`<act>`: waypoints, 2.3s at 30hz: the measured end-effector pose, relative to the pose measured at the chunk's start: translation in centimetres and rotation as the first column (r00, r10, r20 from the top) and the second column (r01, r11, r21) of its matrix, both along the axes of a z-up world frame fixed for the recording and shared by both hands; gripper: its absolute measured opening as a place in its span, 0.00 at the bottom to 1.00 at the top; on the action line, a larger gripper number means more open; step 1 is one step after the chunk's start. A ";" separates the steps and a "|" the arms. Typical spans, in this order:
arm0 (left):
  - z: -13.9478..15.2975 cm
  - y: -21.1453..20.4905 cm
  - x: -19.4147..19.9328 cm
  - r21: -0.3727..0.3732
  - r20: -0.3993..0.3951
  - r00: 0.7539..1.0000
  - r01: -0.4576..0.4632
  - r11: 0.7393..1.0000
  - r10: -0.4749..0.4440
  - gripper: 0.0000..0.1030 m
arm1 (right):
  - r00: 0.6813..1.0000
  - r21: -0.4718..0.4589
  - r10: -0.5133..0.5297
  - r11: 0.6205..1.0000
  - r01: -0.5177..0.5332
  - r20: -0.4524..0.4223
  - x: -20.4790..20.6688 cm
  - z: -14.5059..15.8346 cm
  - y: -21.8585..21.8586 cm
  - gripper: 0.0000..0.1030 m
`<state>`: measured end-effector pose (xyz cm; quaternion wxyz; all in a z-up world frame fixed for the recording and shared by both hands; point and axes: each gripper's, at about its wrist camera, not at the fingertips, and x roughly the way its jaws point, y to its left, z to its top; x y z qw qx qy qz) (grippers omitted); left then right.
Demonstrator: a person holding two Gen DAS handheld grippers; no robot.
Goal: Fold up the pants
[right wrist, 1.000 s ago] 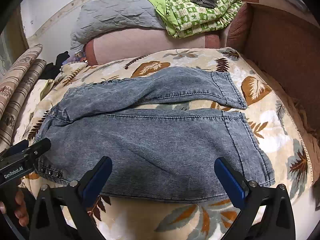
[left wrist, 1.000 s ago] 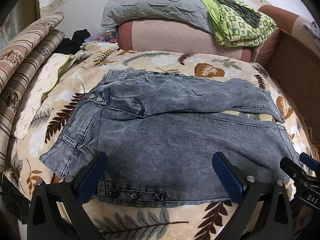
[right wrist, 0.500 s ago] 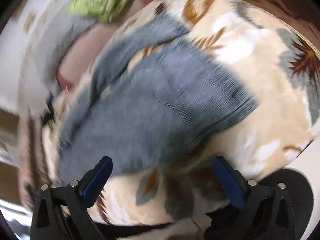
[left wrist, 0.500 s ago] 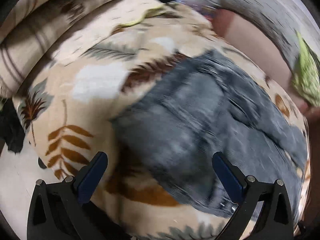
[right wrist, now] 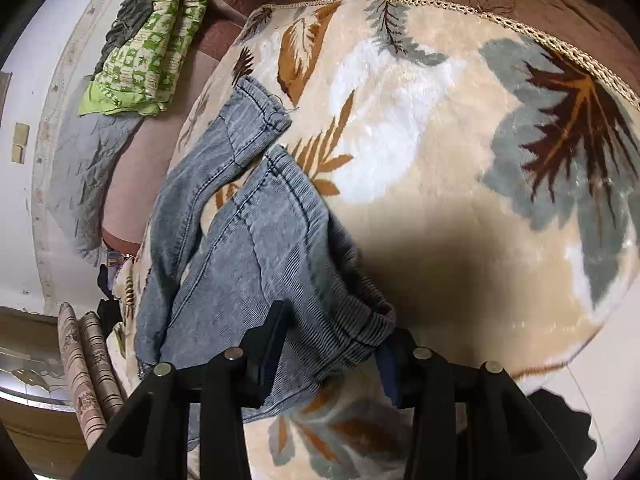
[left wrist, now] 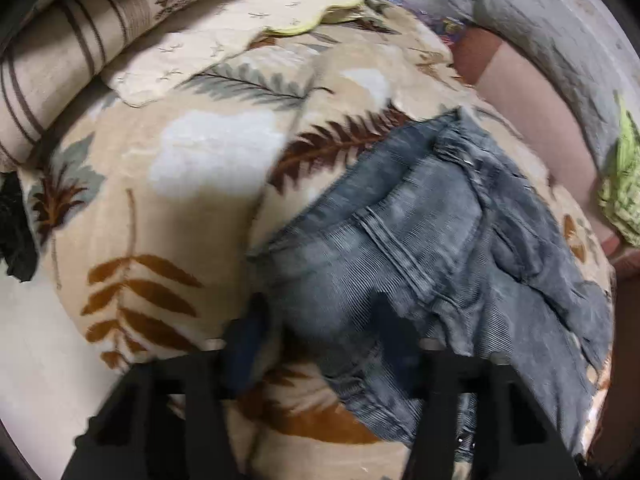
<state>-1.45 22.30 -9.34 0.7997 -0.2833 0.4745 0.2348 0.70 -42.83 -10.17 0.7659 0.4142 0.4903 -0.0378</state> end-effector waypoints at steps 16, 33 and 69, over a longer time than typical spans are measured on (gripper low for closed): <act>8.1 -4.1 -6.6 0.216 0.156 0.983 0.065 0.974 -0.100 0.04 | 0.979 -0.384 0.172 0.916 -0.117 0.111 -0.4 8.3 2.2 0.18; 7.3 -8.6 0.2 0.322 0.110 0.942 0.268 0.908 -0.317 0.80 | 0.979 -0.417 0.203 0.893 -0.171 0.033 7.6 6.2 -0.3 0.74; -0.3 -2.8 14.0 0.071 -0.052 0.964 0.263 0.962 -0.260 0.34 | 0.921 -0.491 0.347 0.780 -0.388 -0.176 19.5 1.4 3.0 0.25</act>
